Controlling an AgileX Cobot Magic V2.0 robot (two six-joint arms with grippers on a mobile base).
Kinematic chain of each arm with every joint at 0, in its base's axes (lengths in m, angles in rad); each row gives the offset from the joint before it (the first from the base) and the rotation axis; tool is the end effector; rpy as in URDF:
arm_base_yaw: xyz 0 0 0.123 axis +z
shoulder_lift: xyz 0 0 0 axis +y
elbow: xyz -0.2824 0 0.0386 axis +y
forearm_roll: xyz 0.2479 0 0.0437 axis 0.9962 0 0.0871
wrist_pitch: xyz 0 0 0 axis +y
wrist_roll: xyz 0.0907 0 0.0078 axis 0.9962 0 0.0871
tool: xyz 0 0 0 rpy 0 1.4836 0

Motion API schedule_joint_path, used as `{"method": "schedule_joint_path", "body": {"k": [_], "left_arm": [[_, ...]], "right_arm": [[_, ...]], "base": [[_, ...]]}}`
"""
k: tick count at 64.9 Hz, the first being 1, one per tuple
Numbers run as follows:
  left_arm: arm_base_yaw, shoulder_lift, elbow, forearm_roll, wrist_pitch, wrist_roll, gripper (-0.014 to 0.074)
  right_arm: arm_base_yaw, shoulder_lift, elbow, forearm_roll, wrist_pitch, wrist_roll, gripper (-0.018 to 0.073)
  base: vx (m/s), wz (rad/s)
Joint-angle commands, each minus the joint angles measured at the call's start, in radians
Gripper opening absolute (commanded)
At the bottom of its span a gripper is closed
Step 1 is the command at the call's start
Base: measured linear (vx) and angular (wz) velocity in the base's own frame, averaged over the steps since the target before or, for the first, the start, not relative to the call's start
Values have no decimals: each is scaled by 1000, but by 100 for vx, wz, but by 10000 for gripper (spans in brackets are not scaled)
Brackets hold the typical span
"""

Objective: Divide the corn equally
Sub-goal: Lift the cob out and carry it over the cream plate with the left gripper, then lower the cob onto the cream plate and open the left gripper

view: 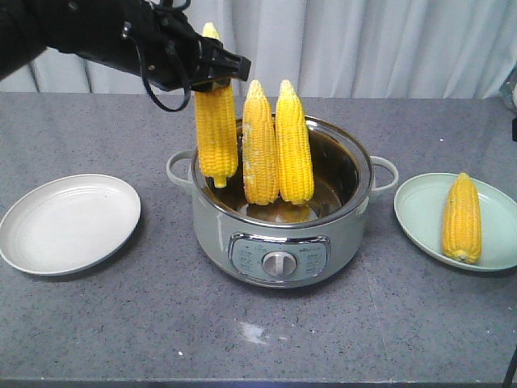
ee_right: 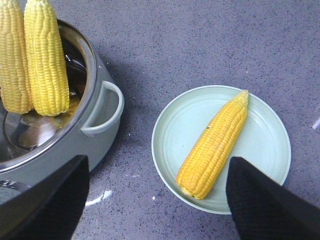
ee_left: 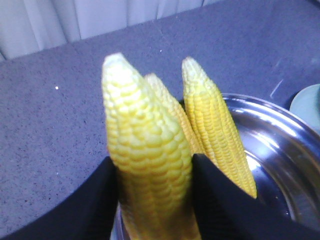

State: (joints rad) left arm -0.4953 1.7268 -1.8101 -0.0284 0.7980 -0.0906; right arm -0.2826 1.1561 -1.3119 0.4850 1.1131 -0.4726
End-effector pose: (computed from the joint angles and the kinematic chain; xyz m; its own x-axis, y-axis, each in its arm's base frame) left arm 0.3502 -0.1913 0.4066 -0.5672 0.1812 -0.8034 0.4298 0.8973 -0.1011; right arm 0.2180 -0.0236 0.4181 -0.6762 -0.0320 -0.7360 -0.1896 0.9730 0.1319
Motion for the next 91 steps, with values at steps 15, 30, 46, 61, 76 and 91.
{"method": "schedule_joint_path", "body": {"k": [15,30,46,61,76,91], "left_arm": [[4,-159,-32,168,15,-61,35],[80,-159,-32,327,212,-155,38],[180,-146,-31,338,410,-165,38],[212,-77,-31,328,454,-137,38],[212,-4,-31,315,454,-131,38],[229,39,-31,228,455,-84,38]], "right_arm": [[-2,-18,-23,30,-46,-9,545],[-2,-18,-23,30,-46,-9,545],[-2,-18,-23,30,-46,-9,545],[-2,-18,-23,30,-46,-9,545],[-2,-18,-23,30,-45,-9,545],[-2,-18,-23,29,-43,-9,545]], "base": [[0,0],[0,0],[0,0],[0,0],[0,0],[0,0]]}}
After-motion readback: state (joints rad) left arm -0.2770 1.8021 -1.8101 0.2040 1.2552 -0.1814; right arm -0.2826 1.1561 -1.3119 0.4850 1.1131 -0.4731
